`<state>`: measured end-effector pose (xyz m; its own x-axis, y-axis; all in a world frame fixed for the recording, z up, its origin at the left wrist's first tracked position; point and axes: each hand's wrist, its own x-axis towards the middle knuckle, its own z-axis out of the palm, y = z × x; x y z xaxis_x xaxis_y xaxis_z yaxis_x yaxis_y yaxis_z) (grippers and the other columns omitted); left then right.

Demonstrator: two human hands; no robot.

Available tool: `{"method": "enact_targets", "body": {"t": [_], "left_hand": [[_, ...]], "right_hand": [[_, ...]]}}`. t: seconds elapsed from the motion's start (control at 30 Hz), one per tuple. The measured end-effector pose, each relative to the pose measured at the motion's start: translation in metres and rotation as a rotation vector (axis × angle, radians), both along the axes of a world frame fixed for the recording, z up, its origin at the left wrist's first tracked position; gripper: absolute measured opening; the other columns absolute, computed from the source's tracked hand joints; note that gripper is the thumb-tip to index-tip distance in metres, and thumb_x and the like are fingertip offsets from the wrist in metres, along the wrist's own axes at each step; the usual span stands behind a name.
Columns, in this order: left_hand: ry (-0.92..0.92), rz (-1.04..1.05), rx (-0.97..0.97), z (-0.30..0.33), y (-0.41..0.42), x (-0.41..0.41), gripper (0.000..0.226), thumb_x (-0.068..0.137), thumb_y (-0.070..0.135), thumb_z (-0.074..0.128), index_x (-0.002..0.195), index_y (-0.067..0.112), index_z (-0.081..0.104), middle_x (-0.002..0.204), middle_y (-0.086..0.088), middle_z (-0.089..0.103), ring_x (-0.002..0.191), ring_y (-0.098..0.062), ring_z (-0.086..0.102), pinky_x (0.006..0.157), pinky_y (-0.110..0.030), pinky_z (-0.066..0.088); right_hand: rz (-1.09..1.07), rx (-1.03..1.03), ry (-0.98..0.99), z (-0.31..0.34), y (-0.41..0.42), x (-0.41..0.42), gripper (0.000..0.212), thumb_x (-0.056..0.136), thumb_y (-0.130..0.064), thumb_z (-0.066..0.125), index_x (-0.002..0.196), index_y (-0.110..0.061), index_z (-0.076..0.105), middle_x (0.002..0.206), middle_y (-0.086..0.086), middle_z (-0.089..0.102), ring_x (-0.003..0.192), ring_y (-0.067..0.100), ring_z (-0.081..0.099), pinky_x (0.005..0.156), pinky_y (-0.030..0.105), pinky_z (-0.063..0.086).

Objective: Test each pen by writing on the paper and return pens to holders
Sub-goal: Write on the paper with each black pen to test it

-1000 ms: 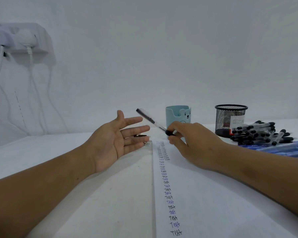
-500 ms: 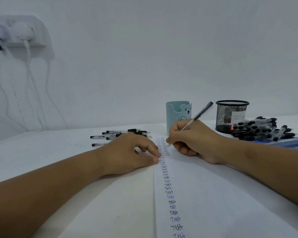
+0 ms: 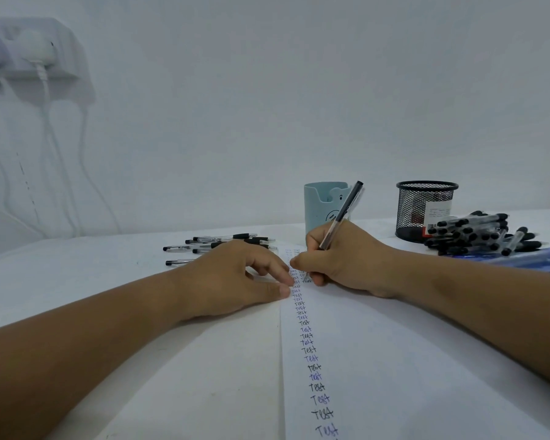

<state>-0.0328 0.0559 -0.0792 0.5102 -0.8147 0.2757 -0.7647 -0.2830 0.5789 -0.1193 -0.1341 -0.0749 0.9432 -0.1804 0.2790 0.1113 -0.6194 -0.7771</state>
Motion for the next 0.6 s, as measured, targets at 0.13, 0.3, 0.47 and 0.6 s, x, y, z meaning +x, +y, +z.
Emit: {"method": "enact_targets", "body": {"t": [0.13, 0.3, 0.47, 0.6], "left_hand": [[-0.005, 0.006, 0.012, -0.0012, 0.0001, 0.0017, 0.01, 0.085, 0.032, 0.079, 0.094, 0.036, 0.08, 0.112, 0.025, 0.07, 0.109, 0.003, 0.061, 0.081, -0.008, 0.046], [-0.004, -0.006, 0.024, -0.0015, -0.0008, 0.0028, 0.01, 0.086, 0.032, 0.078, 0.095, 0.035, 0.08, 0.111, 0.025, 0.071, 0.11, 0.0, 0.061, 0.088, -0.017, 0.051], [-0.005, 0.01, 0.021, -0.0004, -0.0005, 0.0012, 0.009, 0.085, 0.033, 0.078, 0.093, 0.036, 0.08, 0.11, 0.025, 0.071, 0.107, 0.004, 0.061, 0.081, -0.009, 0.046], [-0.013, -0.001, 0.027, 0.0001, -0.0005, 0.0005, 0.008, 0.086, 0.032, 0.078, 0.093, 0.036, 0.08, 0.11, 0.026, 0.071, 0.108, 0.005, 0.061, 0.08, -0.007, 0.045]], "right_hand": [[0.002, -0.024, 0.017, -0.001, 0.0002, 0.0009, 0.033, 0.081, -0.017, 0.072, 0.055, -0.018, 0.052, 0.055, 0.004, 0.064, 0.054, 0.016, 0.047, 0.059, 0.029, 0.04], [0.013, -0.047, 0.038, 0.0008, 0.0015, 0.0, 0.037, 0.081, -0.013, 0.07, 0.051, -0.018, 0.048, 0.052, 0.002, 0.061, 0.052, 0.015, 0.044, 0.056, 0.027, 0.036], [0.043, -0.006, 0.017, -0.0002, 0.0002, -0.0003, 0.038, 0.085, -0.017, 0.073, 0.056, -0.017, 0.049, 0.054, 0.004, 0.063, 0.052, 0.016, 0.044, 0.053, 0.027, 0.034], [0.038, -0.073, 0.008, -0.0001, 0.0011, 0.0009, 0.037, 0.082, -0.011, 0.068, 0.053, -0.018, 0.046, 0.051, 0.002, 0.06, 0.052, 0.014, 0.045, 0.054, 0.023, 0.038]]}}
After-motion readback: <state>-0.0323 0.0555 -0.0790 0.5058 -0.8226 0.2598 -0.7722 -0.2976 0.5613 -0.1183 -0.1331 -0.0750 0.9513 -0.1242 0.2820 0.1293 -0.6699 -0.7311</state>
